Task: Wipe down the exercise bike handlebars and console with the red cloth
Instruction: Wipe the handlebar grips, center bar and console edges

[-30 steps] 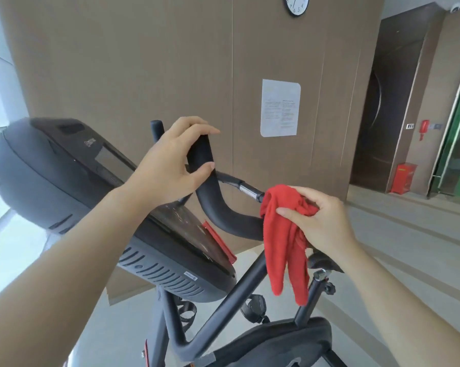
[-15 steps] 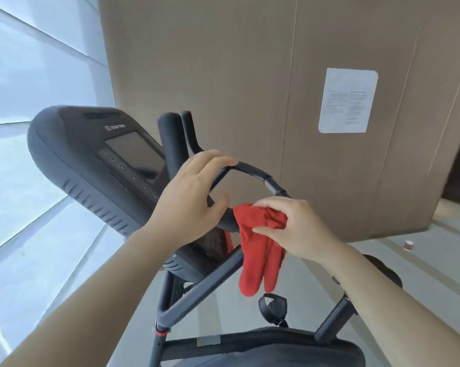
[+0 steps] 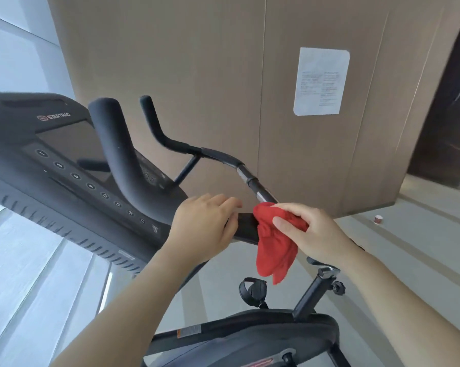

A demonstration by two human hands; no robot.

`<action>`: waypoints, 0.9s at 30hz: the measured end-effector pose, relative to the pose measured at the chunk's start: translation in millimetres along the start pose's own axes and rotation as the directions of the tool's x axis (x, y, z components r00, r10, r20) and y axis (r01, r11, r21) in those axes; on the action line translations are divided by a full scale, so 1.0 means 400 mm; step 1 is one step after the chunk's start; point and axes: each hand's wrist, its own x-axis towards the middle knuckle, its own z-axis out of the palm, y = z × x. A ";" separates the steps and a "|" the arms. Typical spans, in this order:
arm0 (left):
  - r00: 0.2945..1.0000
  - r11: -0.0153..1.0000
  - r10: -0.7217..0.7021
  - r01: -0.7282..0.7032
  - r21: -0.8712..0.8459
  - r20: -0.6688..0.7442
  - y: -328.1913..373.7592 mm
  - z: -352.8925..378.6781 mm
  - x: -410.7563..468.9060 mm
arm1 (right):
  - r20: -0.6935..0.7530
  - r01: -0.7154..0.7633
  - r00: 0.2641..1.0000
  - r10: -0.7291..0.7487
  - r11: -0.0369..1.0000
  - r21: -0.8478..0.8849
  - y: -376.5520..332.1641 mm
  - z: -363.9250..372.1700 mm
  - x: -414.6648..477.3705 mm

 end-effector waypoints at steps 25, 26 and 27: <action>0.839 0.841 -0.540 0.538 0.052 0.058 0.155 0.110 0.158 | 0.225 0.236 0.940 -0.257 0.965 0.115 0.261 -0.082 0.213; 0.816 0.817 -0.576 0.573 0.063 0.054 0.156 0.116 0.164 | 0.230 0.243 0.936 -0.267 0.962 0.126 0.273 -0.077 0.235; 0.794 0.795 -0.606 0.602 0.073 0.050 0.157 0.119 0.166 | 0.243 0.255 0.928 -0.282 0.957 0.136 0.282 -0.072 0.254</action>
